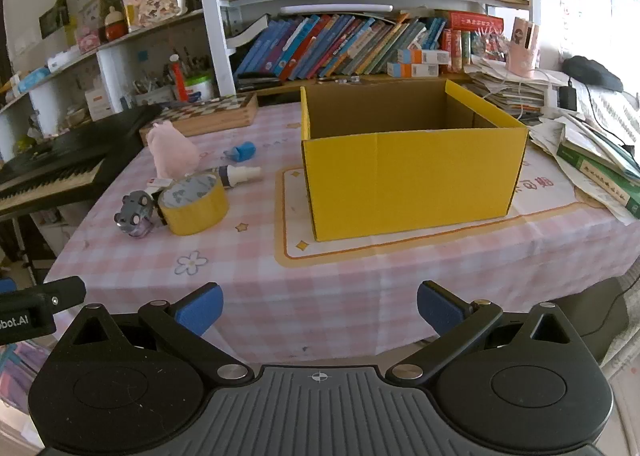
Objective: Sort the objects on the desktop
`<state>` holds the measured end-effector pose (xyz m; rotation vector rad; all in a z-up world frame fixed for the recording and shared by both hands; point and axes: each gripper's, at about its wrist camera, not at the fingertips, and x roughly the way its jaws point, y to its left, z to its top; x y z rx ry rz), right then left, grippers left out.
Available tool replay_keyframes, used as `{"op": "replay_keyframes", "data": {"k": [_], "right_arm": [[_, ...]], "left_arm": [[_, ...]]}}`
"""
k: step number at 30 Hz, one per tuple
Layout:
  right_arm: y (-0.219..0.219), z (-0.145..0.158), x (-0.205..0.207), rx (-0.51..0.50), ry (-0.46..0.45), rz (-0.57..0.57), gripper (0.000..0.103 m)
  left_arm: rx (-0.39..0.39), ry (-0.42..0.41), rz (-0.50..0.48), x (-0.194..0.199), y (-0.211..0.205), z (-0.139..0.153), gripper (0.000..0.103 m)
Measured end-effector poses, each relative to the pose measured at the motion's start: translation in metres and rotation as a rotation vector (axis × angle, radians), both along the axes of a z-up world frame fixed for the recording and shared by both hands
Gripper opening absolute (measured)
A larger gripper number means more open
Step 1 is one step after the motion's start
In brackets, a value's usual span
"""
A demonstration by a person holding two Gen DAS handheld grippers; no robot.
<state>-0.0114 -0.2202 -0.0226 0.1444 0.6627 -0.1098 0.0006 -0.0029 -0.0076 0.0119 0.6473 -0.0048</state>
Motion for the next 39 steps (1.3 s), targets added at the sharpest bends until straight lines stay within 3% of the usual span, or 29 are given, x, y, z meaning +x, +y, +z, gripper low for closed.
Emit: {"op": "replay_keyframes", "data": {"k": [39], "right_arm": [[0.0007, -0.0005, 0.0024, -0.003, 0.032, -0.007, 0.103]], "left_arm": [[-0.007, 0.036, 0.006, 0.0058, 0.0005, -0.0034, 0.103]]}}
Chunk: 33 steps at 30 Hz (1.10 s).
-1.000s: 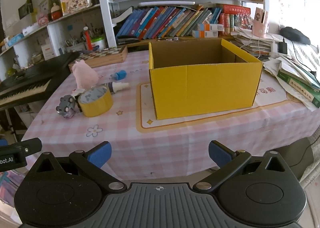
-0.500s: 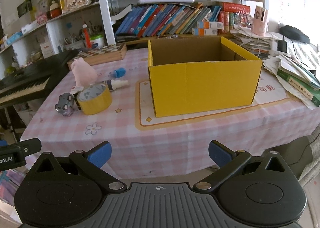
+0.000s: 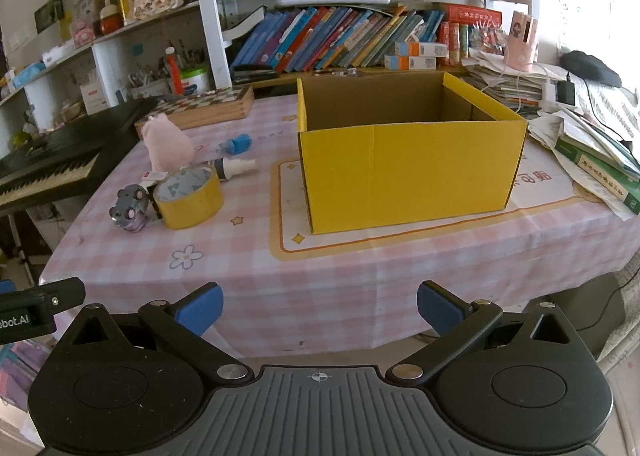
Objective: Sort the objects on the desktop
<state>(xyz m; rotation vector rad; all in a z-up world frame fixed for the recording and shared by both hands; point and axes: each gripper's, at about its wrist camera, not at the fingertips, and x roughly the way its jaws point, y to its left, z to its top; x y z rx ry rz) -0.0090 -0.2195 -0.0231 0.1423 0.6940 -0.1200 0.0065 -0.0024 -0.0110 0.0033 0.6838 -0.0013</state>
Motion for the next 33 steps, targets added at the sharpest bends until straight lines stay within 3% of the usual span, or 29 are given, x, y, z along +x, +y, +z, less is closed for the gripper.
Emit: {"op": "replay_keyframes", "data": {"k": [33], "right_arm": [[0.0032, -0.0049, 0.0055, 0.008, 0.019, 0.004, 0.103]], "left_arm": [[0.003, 0.021, -0.01, 0.0061, 0.0011, -0.0024, 0.103]]}}
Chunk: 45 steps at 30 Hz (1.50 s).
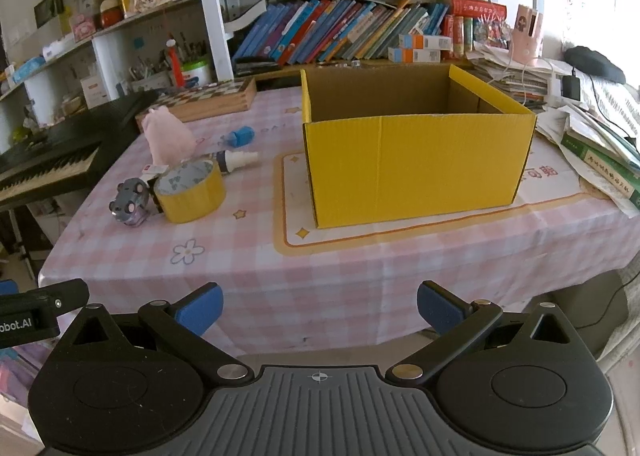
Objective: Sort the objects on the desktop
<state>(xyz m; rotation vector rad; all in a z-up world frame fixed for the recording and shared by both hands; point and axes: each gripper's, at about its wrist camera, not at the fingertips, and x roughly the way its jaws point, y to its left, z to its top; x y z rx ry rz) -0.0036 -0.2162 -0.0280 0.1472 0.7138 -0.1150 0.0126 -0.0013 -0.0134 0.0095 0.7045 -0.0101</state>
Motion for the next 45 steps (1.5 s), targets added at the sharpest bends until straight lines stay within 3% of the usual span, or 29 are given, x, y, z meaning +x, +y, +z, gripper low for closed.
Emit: {"op": "replay_keyframes", "data": {"k": [25, 34, 45], "right_arm": [[0.007, 0.001, 0.005, -0.027, 0.028, -0.015, 0.103], [0.022, 0.003, 0.01, -0.049, 0.017, 0.023, 0.103], [0.045, 0.0, 0.021, -0.028, 0.034, 0.104, 0.103]], "left_arm": [[-0.021, -0.008, -0.037, -0.001, 0.002, 0.0, 0.103], [-0.024, -0.074, -0.064, -0.002, 0.007, 0.002, 0.103], [-0.017, -0.086, -0.085, -0.002, 0.021, 0.005, 0.103]]}}
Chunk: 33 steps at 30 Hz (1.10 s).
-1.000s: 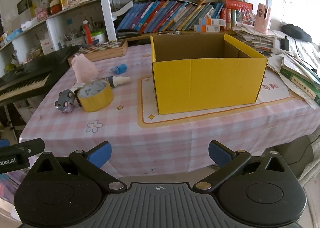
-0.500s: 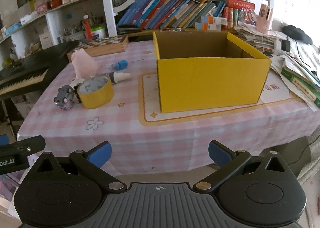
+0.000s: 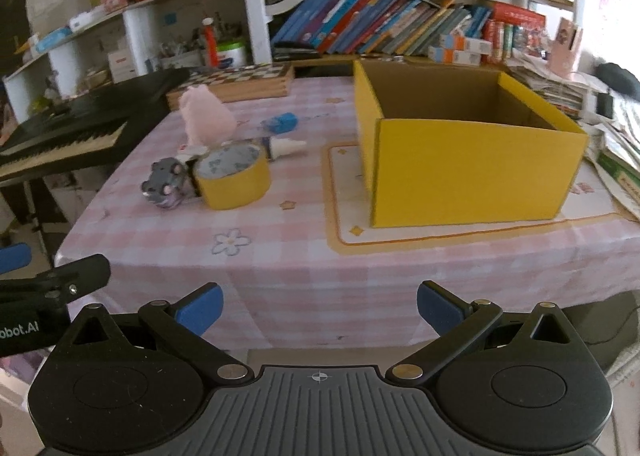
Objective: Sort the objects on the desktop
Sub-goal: 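Reach the right gripper to the tape roll and grasp its rim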
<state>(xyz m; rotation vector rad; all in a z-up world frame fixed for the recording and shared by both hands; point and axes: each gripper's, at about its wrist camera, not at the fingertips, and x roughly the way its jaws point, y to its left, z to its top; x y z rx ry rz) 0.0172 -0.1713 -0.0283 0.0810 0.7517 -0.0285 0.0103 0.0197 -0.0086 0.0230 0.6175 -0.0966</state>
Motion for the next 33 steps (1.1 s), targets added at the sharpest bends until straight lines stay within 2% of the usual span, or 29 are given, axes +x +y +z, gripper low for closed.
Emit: {"op": "replay_keyframes", "data": {"k": [6, 11, 18, 33], "right_arm": [[0.017, 0.0, 0.006, -0.018, -0.001, 0.059, 0.103], [0.027, -0.001, 0.013, -0.016, -0.006, 0.108, 0.103], [0.038, -0.005, 0.03, -0.035, 0.004, 0.179, 0.103], [0.037, -0.018, 0.105, -0.025, 0.007, 0.271, 0.103]], "left_arm": [[-0.001, 0.009, 0.031, -0.001, 0.01, -0.002, 0.103], [-0.061, 0.032, 0.081, 0.001, 0.027, -0.003, 0.103], [-0.086, 0.062, 0.136, 0.01, 0.037, -0.008, 0.103], [-0.096, 0.098, 0.202, 0.073, 0.037, -0.016, 0.103]]}}
